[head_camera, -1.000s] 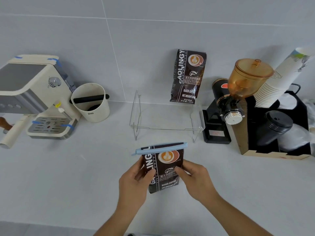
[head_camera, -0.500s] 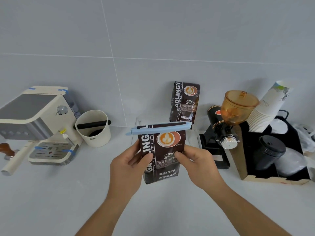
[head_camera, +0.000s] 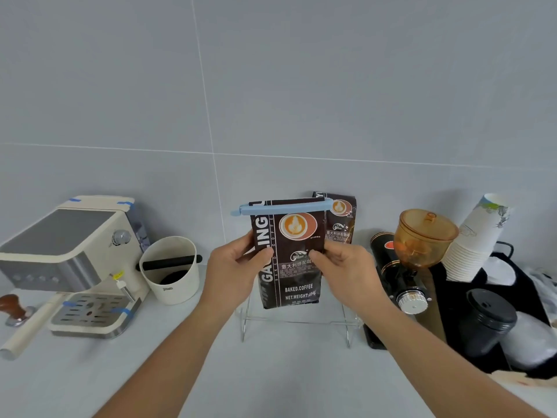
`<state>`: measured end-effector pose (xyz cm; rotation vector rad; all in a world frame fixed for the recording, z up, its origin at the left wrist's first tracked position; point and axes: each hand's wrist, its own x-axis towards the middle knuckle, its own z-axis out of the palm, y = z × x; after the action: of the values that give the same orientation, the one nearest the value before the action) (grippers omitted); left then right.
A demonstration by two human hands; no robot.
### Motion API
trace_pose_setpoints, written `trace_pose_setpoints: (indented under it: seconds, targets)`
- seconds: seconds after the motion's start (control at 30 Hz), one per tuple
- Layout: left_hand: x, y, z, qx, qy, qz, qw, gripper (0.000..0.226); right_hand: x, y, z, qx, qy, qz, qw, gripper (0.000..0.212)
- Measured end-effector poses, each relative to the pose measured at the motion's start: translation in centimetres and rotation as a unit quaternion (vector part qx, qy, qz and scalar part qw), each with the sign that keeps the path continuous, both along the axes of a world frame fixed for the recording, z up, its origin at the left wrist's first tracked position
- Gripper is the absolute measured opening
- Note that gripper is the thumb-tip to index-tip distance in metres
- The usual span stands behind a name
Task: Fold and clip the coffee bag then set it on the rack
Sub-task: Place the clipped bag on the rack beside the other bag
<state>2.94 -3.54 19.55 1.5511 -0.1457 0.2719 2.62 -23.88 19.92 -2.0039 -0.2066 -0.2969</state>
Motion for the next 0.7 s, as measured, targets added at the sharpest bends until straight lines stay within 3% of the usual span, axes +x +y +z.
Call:
trace_pose_setpoints:
  seconds: [0.27, 0.4, 0.53, 0.7]
  targets:
    - [4.9, 0.8, 0.7, 0.011, 0.019, 0.039, 0.999, 0.032, 4.6, 1.5, 0.1, 0.007, 0.005, -0.035, 0.999, 0.006]
    - [7.0, 1.3, -0.1, 0.034, 0.027, 0.047, 0.998, 0.035, 6.7, 2.3, -1.1, 0.024, 0.027, -0.033, 0.999, 0.024]
    - [9.0, 1.9, -1.4, 0.053, 0.034, 0.052, 0.997, 0.036, 8.5, 3.1, -2.4, 0.039, 0.036, -0.034, 0.998, 0.011]
    - [11.2, 2.3, -2.9, 0.067, 0.028, 0.065, 0.995, 0.048, 10.6, 3.9, -4.0, 0.017, 0.041, -0.047, 0.998, 0.014]
